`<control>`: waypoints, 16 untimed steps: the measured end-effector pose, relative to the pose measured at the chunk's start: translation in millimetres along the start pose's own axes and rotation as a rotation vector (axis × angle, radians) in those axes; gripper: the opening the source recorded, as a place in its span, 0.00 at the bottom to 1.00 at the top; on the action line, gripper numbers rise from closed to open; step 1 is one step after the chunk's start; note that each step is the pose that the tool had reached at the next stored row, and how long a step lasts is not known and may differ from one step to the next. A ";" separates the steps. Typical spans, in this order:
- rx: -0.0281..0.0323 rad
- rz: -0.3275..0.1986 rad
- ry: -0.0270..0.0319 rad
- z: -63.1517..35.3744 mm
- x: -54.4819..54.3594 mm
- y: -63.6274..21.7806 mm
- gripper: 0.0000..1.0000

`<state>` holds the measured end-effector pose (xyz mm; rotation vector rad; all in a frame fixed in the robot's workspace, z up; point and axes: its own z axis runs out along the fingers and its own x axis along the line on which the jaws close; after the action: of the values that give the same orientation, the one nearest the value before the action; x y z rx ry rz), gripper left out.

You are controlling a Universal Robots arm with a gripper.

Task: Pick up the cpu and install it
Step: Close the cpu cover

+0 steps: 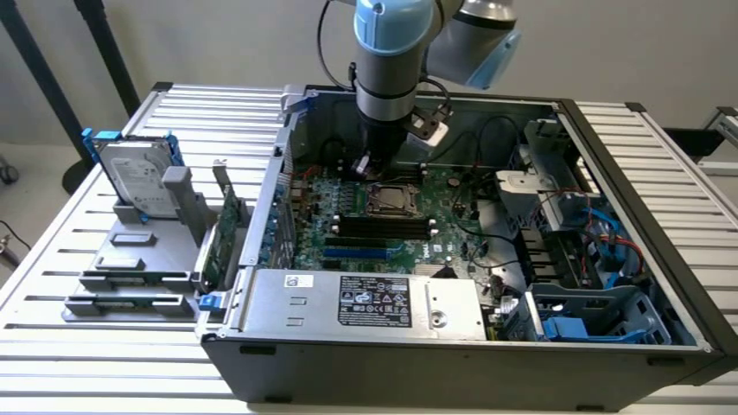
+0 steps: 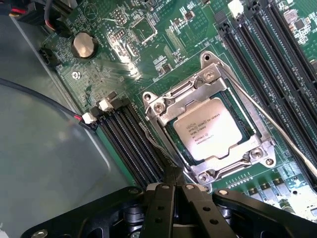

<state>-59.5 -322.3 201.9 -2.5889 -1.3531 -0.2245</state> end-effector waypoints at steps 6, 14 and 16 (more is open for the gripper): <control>0.0066 0.003 -0.0113 0.3 2.6 3.4 0.11; 0.0213 0.008 -0.0219 0.3 2.8 3.5 0.11; 0.0233 0.009 -0.0231 0.3 3.0 3.7 0.11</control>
<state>-54.7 -321.9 201.9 -2.5854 -1.3440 -0.1770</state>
